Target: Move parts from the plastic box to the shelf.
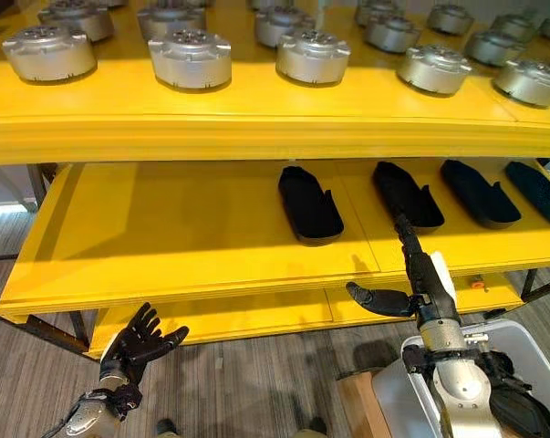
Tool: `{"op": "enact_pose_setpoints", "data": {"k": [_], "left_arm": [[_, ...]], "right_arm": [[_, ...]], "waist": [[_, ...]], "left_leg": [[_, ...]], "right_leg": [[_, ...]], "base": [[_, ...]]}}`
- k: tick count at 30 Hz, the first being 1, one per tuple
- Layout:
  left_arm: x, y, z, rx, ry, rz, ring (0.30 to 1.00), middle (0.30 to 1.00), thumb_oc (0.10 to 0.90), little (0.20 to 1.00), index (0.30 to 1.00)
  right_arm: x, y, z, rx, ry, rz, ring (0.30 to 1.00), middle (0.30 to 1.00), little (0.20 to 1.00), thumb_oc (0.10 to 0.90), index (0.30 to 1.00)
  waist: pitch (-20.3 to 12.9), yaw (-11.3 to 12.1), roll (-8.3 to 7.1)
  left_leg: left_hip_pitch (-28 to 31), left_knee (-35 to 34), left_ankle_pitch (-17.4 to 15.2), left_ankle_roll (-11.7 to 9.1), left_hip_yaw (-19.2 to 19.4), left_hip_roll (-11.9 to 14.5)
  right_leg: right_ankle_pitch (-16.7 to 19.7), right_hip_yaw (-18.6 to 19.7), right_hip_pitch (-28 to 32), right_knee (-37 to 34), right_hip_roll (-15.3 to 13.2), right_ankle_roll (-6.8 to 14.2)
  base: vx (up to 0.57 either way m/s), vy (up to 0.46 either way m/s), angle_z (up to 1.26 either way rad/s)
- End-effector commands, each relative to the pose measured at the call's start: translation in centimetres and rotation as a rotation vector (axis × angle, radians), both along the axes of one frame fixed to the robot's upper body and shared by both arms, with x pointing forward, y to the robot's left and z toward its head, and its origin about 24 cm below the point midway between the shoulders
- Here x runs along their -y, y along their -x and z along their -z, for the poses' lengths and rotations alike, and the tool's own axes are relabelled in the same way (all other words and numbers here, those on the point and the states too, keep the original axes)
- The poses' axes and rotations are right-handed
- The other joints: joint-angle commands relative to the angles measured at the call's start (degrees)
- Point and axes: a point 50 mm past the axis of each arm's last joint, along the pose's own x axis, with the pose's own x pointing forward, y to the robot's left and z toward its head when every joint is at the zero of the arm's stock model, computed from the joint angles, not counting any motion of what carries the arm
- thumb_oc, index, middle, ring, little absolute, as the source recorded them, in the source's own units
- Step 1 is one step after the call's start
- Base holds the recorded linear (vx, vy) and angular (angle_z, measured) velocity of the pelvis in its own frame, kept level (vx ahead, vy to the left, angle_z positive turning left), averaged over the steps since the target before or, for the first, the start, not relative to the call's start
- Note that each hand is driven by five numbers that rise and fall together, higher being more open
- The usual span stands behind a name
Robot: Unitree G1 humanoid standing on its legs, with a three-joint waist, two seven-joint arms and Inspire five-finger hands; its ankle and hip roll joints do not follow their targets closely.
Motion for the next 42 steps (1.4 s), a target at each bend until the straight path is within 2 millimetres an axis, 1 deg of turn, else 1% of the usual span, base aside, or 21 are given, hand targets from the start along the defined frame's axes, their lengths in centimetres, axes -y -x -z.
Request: {"op": "enact_pose_setpoints", "data": {"k": [1,4,6,7,8,9,10,11,12,13,14,15,18,19,20,21,24,28,38,41,42], "left_arm": [[-0.2,-3.2,-4.4,0.252,-0.093,0.048,1.000,1.000,0.900,1.000,1.000],[0.6,-4.1,-5.1,0.290,-0.108,0.089,1.000,1.000,0.900,1.000,1.000],[0.9,-4.7,-5.5,0.310,-0.115,0.093,1.000,1.000,0.900,1.000,1.000],[1.4,-5.8,-6.3,0.351,-0.121,0.102,1.000,1.000,0.900,1.000,1.000],[1.6,-6.3,-6.7,0.372,-0.109,0.075,1.000,1.000,0.900,1.000,1.000],[1.6,-6.4,-6.7,0.373,-0.108,0.074,1.000,1.000,0.900,1.000,1.000],[1.7,-6.5,-6.8,0.383,-0.108,0.057,1.000,1.000,0.900,1.000,1.000],[1.8,-6.7,-7.0,0.390,-0.104,0.050,1.000,1.000,0.900,1.000,1.000],[2.1,-6.8,-7.1,0.396,-0.095,0.053,1.000,1.000,0.900,1.000,1.000],[2.1,-6.9,-7.4,0.408,-0.088,0.052,1.000,1.000,0.900,1.000,1.000],[1.9,-6.9,-7.5,0.413,-0.081,0.042,1.000,1.000,0.900,1.000,1.000],[1.9,-6.8,-7.5,0.413,-0.081,0.042,1.000,1.000,0.900,1.000,1.000],[1.0,-5.9,-7.0,0.392,-0.076,-0.008,1.000,1.000,0.900,1.000,1.000],[0.7,-5.7,-6.8,0.380,-0.074,-0.027,1.000,1.000,0.900,1.000,1.000],[0.2,-4.7,-6.0,0.350,-0.064,-0.054,1.000,1.000,0.900,1.000,1.000],[0.0,-4.3,-5.8,0.340,-0.057,-0.070,1.000,1.000,0.900,1.000,1.000],[-0.3,-3.4,-5.1,0.309,-0.035,-0.097,1.000,1.000,0.900,1.000,1.000],[-0.1,-2.7,-4.1,0.266,-0.029,-0.075,1.000,1.000,0.900,1.000,1.000],[1.6,-2.1,-3.3,0.244,0.000,0.012,1.000,1.000,0.900,1.000,1.000],[2.6,-2.6,-3.5,0.260,0.016,0.041,1.000,1.000,0.900,1.000,1.000],[2.8,-2.8,-3.6,0.269,0.024,0.038,1.000,1.000,0.900,1.000,1.000]], "right_arm": [[0.7,0.0,-5.4,0.325,-0.026,0.012,1.000,1.000,1.000,0.900,1.000],[0.5,1.4,-4.1,0.320,-0.134,0.047,1.000,1.000,1.000,0.900,1.000],[0.3,1.4,-3.9,0.332,-0.167,0.055,1.000,1.000,1.000,0.900,1.000],[0.2,1.3,-4.2,0.369,-0.180,0.079,1.000,1.000,1.000,0.900,1.000],[-0.3,0.6,-4.3,0.399,-0.206,0.073,1.000,1.000,1.000,0.900,1.000],[-0.3,0.6,-4.3,0.401,-0.205,0.073,1.000,1.000,1.000,0.900,1.000],[-0.7,0.2,-4.5,0.413,-0.213,0.052,1.000,1.000,1.000,0.900,1.000],[-0.9,-0.1,-4.3,0.408,-0.234,0.043,1.000,1.000,1.000,0.900,1.000],[-1.1,-0.4,-4.0,0.390,-0.237,0.032,1.000,1.000,1.000,0.900,1.000],[-1.2,-0.7,-3.9,0.374,-0.240,0.020,1.000,1.000,1.000,0.900,1.000],[-1.4,-0.8,-3.7,0.365,-0.257,0.002,1.000,1.000,1.000,0.900,1.000],[-1.4,-0.8,-3.7,0.364,-0.258,0.001,1.000,1.000,1.000,0.900,1.000],[-1.7,-1.2,-3.7,0.370,-0.266,-0.002,1.000,1.000,1.000,0.900,1.000],[-1.4,-1.0,-3.7,0.367,-0.255,0.007,1.000,1.000,1.000,0.900,1.000],[-1.2,-0.9,-3.5,0.345,-0.239,0.018,1.000,1.000,1.000,0.900,1.000],[-1.1,-0.7,-3.4,0.345,-0.246,0.027,1.000,1.000,1.000,0.900,1.000],[-0.7,-0.3,-3.2,0.349,-0.282,0.044,1.000,1.000,1.000,0.900,1.000],[-0.4,0.5,-2.5,0.322,-0.302,0.060,1.000,1.000,1.000,0.900,1.000],[0.6,2.2,-2.8,0.335,-0.275,0.097,1.000,1.000,1.000,0.900,1.000],[0.9,2.6,-3.1,0.335,-0.236,0.099,1.000,1.000,1.000,0.900,1.000],[1.1,2.7,-3.2,0.334,-0.225,0.110,1.000,1.000,1.000,0.900,1.000]], "waist": [[0.59,-1.38,-0.47],[1.62,-4.00,-0.31],[1.95,-4.80,-0.29],[2.94,-6.21,0.27],[4.04,-6.58,2.18],[4.19,-6.53,2.20],[4.79,-5.77,3.29],[4.94,-5.66,4.38],[5.05,-6.36,4.52],[5.26,-6.26,4.20],[5.10,-5.90,3.88],[5.16,-5.74,3.81],[5.06,-3.48,2.16],[4.73,-3.11,1.58],[3.40,-2.95,0.75],[3.07,-2.94,0.89],[2.30,-3.26,1.05],[1.88,-4.25,1.72],[1.55,-9.35,7.64],[2.02,-11.20,9.84],[2.43,-11.46,9.98]], "left_leg": [[1.87,1.47,-6.29,3.48,-1.88,-0.45],[-0.25,3.63,-7.46,4.55,-1.75,-1.85],[-0.76,3.60,-7.57,4.83,-1.18,-2.34],[-2.37,3.90,-7.72,5.47,0.56,-2.92],[-1.28,2.74,-8.96,6.19,2.56,-3.05],[-1.03,2.53,-8.95,6.18,2.66,-3.07],[0.12,0.66,-8.22,6.92,5.65,-3.14],[0.75,-1.47,-7.37,8.02,7.42,-3.67],[1.24,-3.20,-6.50,8.44,8.17,-3.99],[2.20,-4.67,-5.75,8.62,9.80,-4.45],[2.54,-4.77,-5.56,8.71,11.72,-4.19],[2.72,-4.75,-5.61,8.67,11.92,-4.17],[3.44,-2.07,-6.19,7.94,16.55,-2.97],[3.11,-0.67,-5.82,7.45,17.35,-2.19],[2.87,0.67,-4.52,5.81,19.06,-0.04],[2.94,1.05,-3.66,4.99,20.36,1.60],[3.67,1.41,-2.09,3.55,22.55,4.11],[5.22,0.76,-0.33,1.91,24.29,5.83],[11.42,-2.92,9.15,-3.91,28.08,12.56],[13.20,-3.18,14.83,-5.08,28.23,16.29],[13.02,0.41,15.31,-5.08,25.75,18.20]], "right_leg": [[11.81,3.92,0.10,-0.28,-3.13,1.67],[16.45,4.68,-0.80,-0.69,-4.48,1.67],[18.28,5.18,-1.71,-1.20,-4.68,1.67],[24.22,5.03,-4.82,-2.22,-5.74,1.67],[19.95,0.83,-6.51,-0.09,-5.38,1.67],[19.70,0.95,-6.57,0.21,-5.38,1.67],[18.15,-5.42,-7.21,4.63,-7.38,1.67],[16.22,-8.42,-6.76,9.31,-8.19,1.52],[13.94,-6.62,-6.47,11.54,-7.14,0.89],[11.16,-4.20,-6.92,14.21,-5.33,0.44],[8.92,-4.01,-5.92,15.57,-4.24,0.05],[8.87,-3.80,-5.93,15.60,-4.21,0.03],[10.23,-8.57,-1.85,8.43,-5.93,0.30],[9.29,-9.44,-0.69,5.34,-5.62,0.32],[10.04,-9.47,1.77,-1.45,-3.36,0.84],[11.42,-9.29,1.80,-2.87,-2.58,1.16],[11.48,-8.97,2.56,-6.00,-1.17,0.98],[9.18,-7.52,3.40,-8.71,0.98,0.30],[0.40,-2.89,3.25,-8.23,8.74,-3.41],[-3.26,-0.32,2.49,-5.76,13.41,-6.15],[-5.12,2.12,2.63,-5.26,15.91,-8.05]], "base": [[0.00,0.154,-0.03],[-0.02,0.167,-0.04],[-0.11,0.142,-0.03],[-0.20,0.423,-0.22],[-0.16,0.366,-0.24],[-0.14,0.417,-0.43],[-0.15,0.359,-0.86],[-0.17,0.417,-1.28],[-0.08,0.304,-2.10],[-0.07,0.164,-1.83],[-0.05,0.107,-1.42],[-0.06,0.040,-0.41],[-0.06,-0.096,-0.77],[-0.04,-0.304,-1.47],[-0.03,-0.324,-1.27],[-0.01,-0.256,-1.00],[-0.01,-0.143,-0.99],[0.00,-0.112,-0.68],[0.00,-0.124,-0.39],[0.01,-0.359,-0.36],[0.05,-0.342,-0.54]]}}
